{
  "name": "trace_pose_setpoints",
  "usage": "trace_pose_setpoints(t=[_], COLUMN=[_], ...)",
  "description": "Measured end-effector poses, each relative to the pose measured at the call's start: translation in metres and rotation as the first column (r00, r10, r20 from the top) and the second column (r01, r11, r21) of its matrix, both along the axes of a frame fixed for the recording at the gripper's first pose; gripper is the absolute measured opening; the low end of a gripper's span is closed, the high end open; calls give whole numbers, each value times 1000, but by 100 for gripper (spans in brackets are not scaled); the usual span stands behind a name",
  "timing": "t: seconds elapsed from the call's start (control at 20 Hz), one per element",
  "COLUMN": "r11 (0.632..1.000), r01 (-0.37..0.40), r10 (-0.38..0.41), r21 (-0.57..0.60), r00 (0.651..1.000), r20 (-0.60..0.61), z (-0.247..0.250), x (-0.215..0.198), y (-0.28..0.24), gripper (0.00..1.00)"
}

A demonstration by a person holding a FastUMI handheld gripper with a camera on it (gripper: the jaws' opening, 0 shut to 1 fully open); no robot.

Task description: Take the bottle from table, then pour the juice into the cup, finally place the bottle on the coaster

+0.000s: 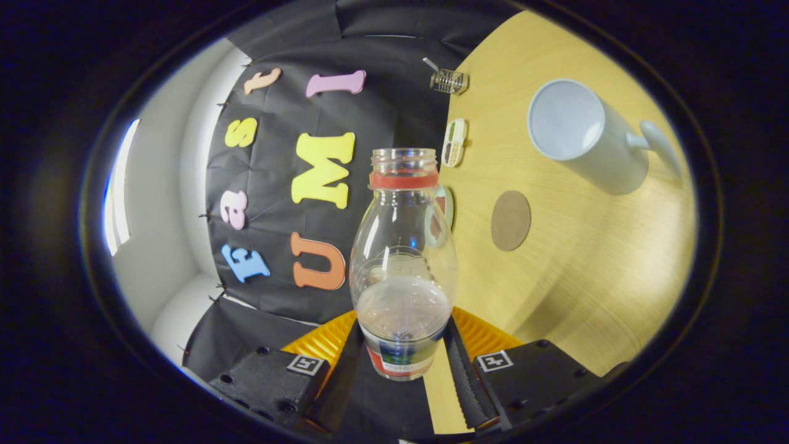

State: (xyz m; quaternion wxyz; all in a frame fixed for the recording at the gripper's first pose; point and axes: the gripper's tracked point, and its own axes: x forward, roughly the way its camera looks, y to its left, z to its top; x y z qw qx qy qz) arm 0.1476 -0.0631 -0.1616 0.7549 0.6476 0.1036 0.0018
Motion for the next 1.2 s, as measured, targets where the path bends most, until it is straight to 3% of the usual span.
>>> trace_pose_setpoints(t=[0.65,1.2], r11=[980,933], r01=[66,110], r10=[-71,-131], r21=[189,343], r00=[997,991], r20=[24,37], z=[17,33], x=[8,17], y=[-13,-22], gripper=[75,75])
